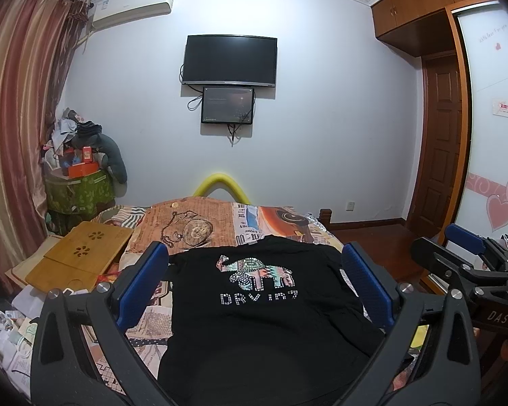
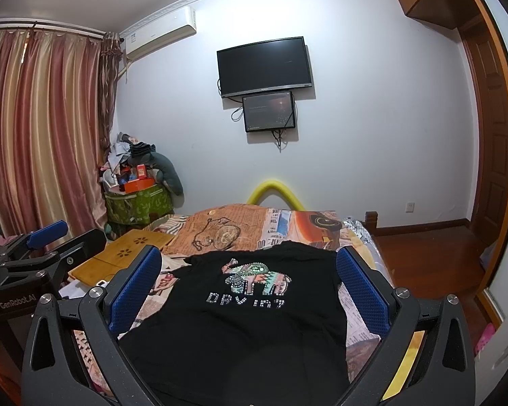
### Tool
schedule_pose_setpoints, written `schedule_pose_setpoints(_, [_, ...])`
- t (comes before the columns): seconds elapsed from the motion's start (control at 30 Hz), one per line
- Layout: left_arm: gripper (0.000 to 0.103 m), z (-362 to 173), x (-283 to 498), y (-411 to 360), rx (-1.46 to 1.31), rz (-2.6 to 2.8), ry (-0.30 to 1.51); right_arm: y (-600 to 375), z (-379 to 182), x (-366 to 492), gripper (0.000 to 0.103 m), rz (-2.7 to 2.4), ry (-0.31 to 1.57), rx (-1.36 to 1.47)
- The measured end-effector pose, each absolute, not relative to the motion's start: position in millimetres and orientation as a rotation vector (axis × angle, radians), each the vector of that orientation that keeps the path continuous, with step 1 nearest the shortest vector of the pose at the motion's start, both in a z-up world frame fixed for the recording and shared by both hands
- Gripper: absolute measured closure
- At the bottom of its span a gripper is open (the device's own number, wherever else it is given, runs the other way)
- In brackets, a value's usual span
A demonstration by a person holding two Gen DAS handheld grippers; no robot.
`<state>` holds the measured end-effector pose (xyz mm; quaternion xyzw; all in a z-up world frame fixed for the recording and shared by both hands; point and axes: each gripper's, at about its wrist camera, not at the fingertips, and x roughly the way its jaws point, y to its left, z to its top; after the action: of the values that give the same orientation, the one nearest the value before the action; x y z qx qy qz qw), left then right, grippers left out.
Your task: Fold small clothes
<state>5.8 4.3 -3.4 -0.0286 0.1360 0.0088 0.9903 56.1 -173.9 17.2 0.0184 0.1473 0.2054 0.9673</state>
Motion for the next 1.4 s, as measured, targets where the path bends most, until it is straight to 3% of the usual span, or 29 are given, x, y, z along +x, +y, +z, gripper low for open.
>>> schedule_pose_setpoints(0.97, [0.000,-11,20,8,-0.076,0.039,0.286,-173,12,63,0.001,0.411,0.316,0.028])
schedule_pose_setpoints(1.4, [0.000,-50,118,62,-0.056,0.119,0.440,-180,-28,127,0.001,0.338,0.468,-0.016])
